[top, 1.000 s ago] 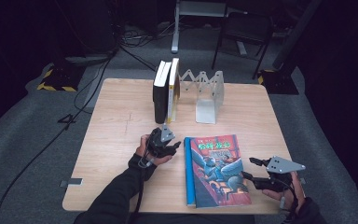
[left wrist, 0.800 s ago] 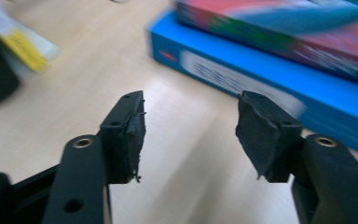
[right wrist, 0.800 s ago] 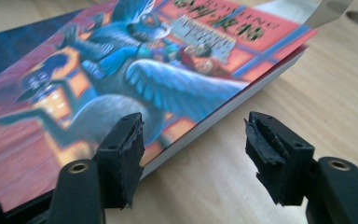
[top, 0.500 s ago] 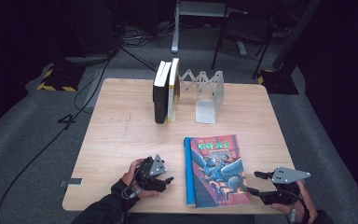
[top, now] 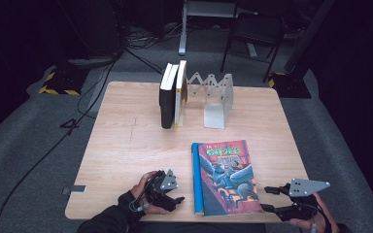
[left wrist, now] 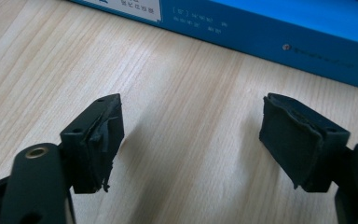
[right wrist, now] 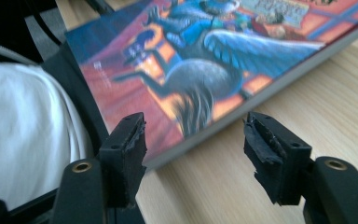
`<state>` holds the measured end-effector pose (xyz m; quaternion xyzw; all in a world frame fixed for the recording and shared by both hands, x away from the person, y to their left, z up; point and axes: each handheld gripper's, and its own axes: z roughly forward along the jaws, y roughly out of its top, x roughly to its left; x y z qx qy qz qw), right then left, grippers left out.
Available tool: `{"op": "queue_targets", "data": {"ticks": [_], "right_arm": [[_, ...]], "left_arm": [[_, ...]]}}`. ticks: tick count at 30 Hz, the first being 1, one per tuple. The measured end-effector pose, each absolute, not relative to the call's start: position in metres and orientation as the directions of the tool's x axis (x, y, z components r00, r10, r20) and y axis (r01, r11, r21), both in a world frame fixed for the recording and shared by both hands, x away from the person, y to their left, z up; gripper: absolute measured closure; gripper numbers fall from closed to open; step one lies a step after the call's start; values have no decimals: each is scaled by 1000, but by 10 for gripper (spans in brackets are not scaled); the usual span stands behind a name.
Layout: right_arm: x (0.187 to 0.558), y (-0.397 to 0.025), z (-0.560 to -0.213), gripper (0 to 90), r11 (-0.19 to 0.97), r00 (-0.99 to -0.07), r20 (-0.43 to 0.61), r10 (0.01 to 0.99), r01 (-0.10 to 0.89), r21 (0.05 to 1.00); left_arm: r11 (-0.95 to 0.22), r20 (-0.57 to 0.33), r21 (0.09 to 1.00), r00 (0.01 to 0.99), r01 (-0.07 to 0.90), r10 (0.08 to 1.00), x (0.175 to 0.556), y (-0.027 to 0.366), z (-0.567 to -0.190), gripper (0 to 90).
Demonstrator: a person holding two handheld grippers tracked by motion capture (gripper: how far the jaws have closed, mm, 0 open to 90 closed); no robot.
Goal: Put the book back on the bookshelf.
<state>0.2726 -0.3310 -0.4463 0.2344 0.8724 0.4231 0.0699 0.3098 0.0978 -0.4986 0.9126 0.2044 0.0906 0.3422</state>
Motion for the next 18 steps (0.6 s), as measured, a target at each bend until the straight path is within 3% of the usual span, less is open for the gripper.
{"op": "queue_targets", "data": {"ticks": [5, 8, 12, 18], "right_arm": [[285, -314, -455, 366, 551, -873, 98, 477, 384, 741], [294, -311, -460, 298, 529, -859, 149, 489, 428, 733], [312, -308, -464, 221, 522, -846, 215, 487, 480, 705], [323, -300, -461, 200, 562, -858, 203, 472, 471, 680]], "left_arm": [[-677, 28, 664, 894, 317, 446, 312, 92, -499, 207], [-680, 70, 670, 886, 299, 458, 312, 88, -497, 223], [-644, 45, 699, 879, 312, 475, 317, 84, -494, 232], [-632, 39, 710, 879, 311, 475, 326, 75, -492, 232]]}}
